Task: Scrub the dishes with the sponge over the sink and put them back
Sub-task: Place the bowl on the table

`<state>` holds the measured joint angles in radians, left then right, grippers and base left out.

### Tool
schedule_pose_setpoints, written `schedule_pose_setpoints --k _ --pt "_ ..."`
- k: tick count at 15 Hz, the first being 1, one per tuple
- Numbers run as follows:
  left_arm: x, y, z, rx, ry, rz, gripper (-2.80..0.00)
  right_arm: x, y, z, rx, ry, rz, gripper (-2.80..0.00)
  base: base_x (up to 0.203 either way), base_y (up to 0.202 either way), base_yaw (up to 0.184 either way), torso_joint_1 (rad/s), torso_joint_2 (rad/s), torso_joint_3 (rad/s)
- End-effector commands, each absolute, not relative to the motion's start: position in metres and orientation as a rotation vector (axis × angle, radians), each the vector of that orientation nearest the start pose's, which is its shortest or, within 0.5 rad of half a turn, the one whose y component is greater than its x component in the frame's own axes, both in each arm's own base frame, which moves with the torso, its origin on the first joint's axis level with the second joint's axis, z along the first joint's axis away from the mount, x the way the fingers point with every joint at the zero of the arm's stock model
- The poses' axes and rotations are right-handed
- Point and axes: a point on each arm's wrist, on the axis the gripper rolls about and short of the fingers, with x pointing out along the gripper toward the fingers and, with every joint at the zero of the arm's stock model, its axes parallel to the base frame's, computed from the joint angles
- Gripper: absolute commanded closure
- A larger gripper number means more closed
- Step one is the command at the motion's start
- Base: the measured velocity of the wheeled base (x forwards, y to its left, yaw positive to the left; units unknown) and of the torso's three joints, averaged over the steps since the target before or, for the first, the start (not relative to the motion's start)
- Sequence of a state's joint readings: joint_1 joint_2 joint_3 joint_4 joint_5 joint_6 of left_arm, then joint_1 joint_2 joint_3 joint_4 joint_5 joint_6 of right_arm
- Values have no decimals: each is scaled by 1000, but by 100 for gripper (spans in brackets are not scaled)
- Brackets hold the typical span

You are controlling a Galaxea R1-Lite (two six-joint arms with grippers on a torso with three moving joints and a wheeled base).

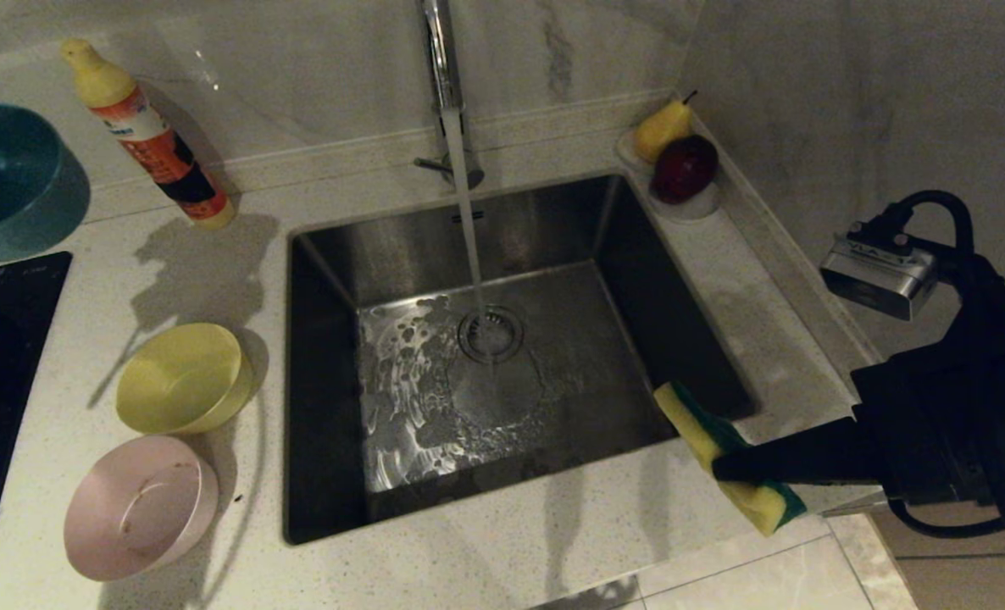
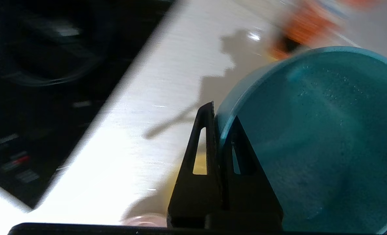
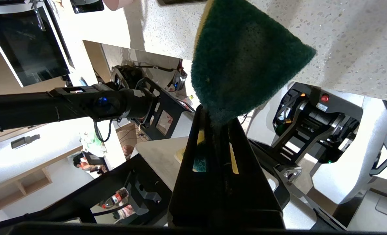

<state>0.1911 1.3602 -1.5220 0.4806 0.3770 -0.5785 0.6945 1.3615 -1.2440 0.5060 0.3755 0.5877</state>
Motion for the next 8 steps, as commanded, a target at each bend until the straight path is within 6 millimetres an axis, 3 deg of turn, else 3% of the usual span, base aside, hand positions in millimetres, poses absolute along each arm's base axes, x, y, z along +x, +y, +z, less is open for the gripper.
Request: schedule_pose_setpoints --k 1,8 --pt "180 74 356 -577 148 751 0 148 135 289 410 926 810 0 0 0 0 0 0 0" --pt "230 171 299 -727 277 860 0 142 129 283 398 931 809 0 0 0 0 0 0 0"
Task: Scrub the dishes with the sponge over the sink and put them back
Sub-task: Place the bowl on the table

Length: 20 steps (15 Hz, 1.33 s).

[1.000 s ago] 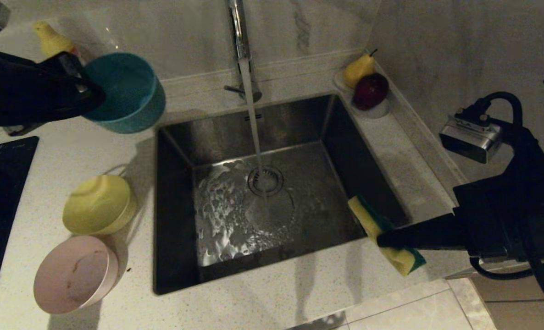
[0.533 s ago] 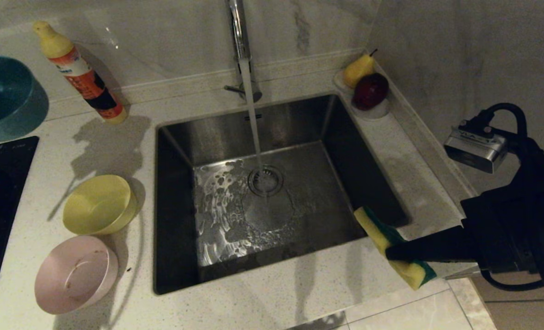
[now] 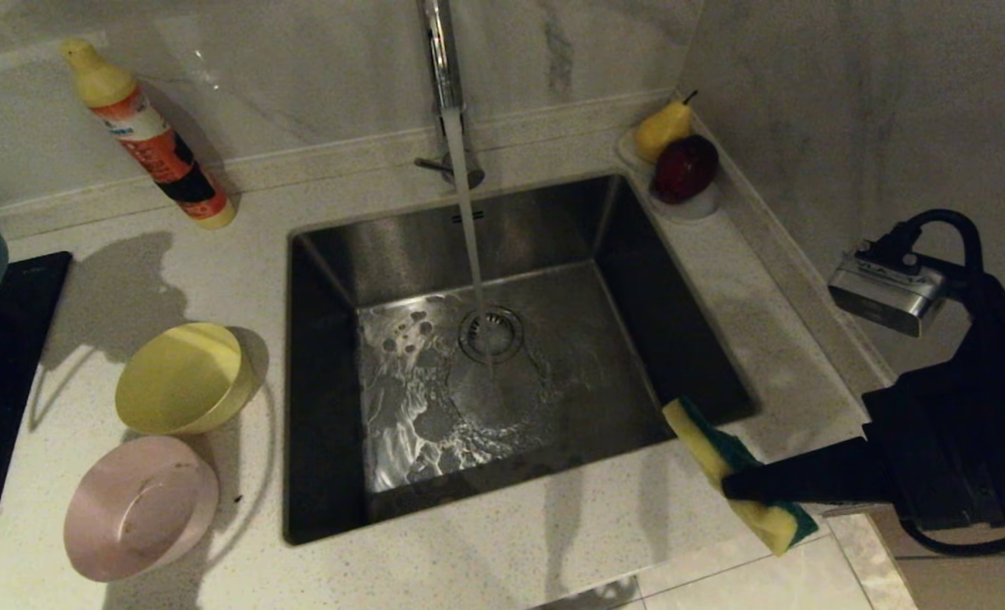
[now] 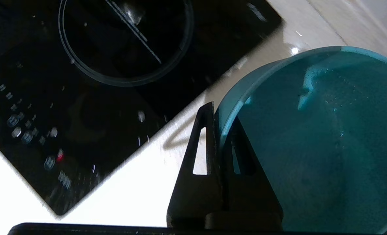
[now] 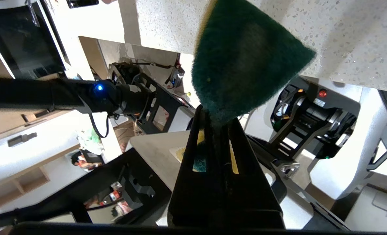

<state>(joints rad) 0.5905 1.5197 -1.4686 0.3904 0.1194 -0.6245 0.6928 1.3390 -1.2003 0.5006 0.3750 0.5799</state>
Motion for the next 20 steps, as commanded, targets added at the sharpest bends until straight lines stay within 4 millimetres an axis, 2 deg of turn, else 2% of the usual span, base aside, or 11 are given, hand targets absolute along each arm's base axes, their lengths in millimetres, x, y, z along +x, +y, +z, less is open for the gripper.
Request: schedule_pose_setpoints --k 1,5,11,15,18,20 --pt "236 182 292 -739 290 871 0 141 128 283 392 928 812 0 0 0 0 0 0 0" --pt "239 228 263 -812 333 965 0 138 125 276 385 947 806 0 0 0 0 0 0 0" --pt "243 278 235 -894 357 1020 0 135 123 281 389 927 817 0 0 0 0 0 0 0" --pt "250 292 217 -916 394 1025 0 135 124 281 390 931 820 0 0 0 0 0 0 0" --pt "257 299 216 -927 394 999 0 134 123 281 391 929 821 0 0 0 0 0 0 0" --pt "257 302 224 -924 380 999 0 133 122 282 391 928 821 0 0 0 0 0 0 0"
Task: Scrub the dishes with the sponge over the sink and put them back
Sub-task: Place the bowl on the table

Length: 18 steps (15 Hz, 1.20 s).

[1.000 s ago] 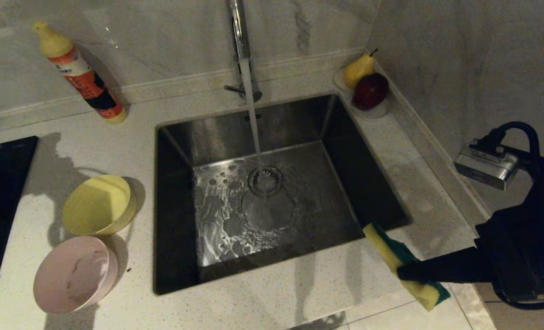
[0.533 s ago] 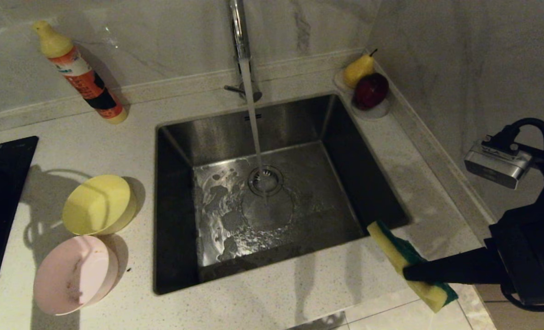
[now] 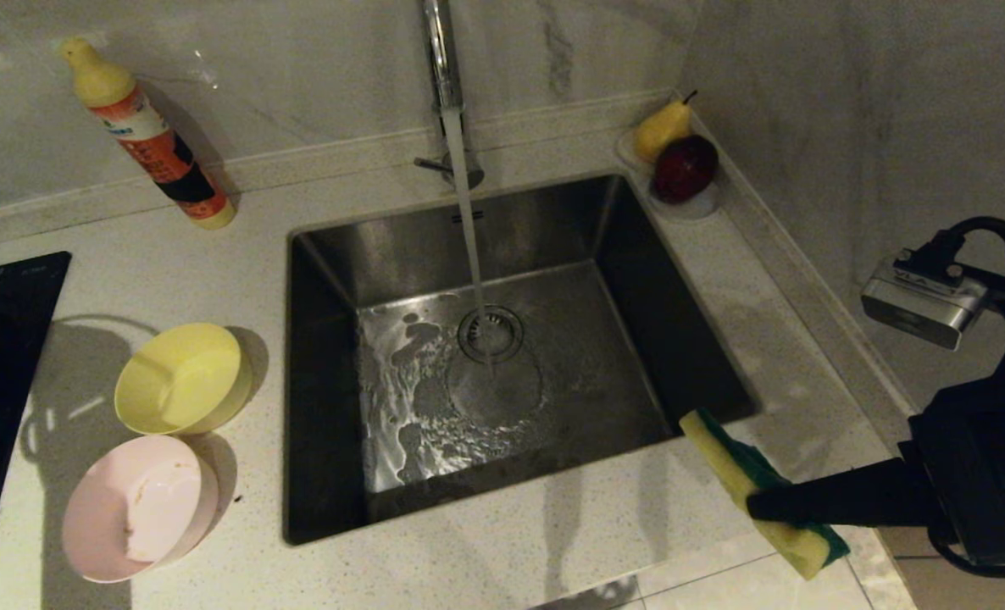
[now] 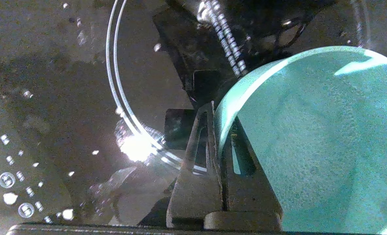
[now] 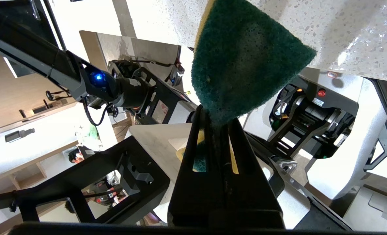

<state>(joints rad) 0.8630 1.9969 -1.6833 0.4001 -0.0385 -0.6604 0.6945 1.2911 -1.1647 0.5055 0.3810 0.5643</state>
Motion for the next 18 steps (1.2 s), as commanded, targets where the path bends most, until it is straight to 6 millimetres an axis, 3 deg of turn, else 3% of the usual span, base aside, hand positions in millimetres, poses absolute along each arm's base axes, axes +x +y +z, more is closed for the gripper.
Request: schedule_pose_setpoints --k 1,3,4,7,9,14,17,18 --pt "257 303 228 -925 379 1000 0 133 122 281 391 929 821 0 0 0 0 0 0 0" --pt "256 302 228 -944 400 974 0 133 122 280 392 934 820 0 0 0 0 0 0 0" --pt "256 302 227 -948 402 962 -280 134 122 279 392 939 819 0 0 0 0 0 0 0" --pt "257 306 226 -949 397 962 -280 132 121 280 394 933 819 0 0 0 0 0 0 0" --pt "252 305 236 -950 372 947 -280 131 120 280 395 932 820 0 0 0 0 0 0 0" --pt "214 258 312 -904 227 780 -280 131 121 280 392 935 821 0 0 0 0 0 0 0" --pt "194 232 340 -807 188 739 -280 129 119 282 394 924 825 0 0 0 0 0 0 0" --pt "187 224 344 -766 217 732 0 129 119 282 395 923 826 0 0 0 0 0 0 0"
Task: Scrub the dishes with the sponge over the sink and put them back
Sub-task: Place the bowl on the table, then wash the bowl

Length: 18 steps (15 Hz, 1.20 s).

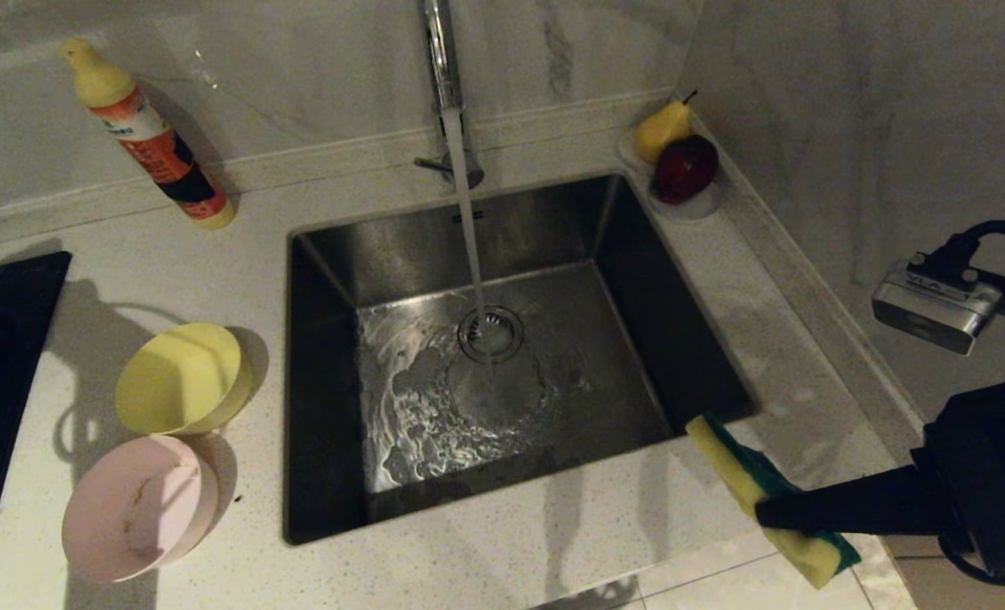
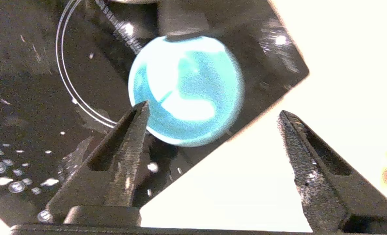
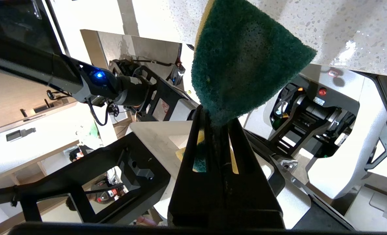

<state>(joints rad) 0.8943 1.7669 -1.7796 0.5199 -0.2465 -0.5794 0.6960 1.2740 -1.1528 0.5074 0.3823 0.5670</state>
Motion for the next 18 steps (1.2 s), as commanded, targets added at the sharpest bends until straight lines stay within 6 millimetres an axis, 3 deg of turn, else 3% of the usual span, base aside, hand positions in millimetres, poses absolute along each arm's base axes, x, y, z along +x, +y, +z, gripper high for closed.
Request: schedule_pose_setpoints --k 1,4,7,13,18 --pt "180 215 351 -732 232 715 0 128 118 282 395 923 826 0 0 0 0 0 0 0" --pt "166 184 368 -641 250 541 0 129 119 280 393 929 823 0 0 0 0 0 0 0" --pt "166 145 369 -552 373 410 0 132 121 278 391 940 817 0 0 0 0 0 0 0" --pt "194 66 350 -500 565 108 0 139 127 273 387 966 803 0 0 0 0 0 0 0" --pt "244 72 321 -508 621 246 0 138 127 274 387 963 801 0 0 0 0 0 0 0"
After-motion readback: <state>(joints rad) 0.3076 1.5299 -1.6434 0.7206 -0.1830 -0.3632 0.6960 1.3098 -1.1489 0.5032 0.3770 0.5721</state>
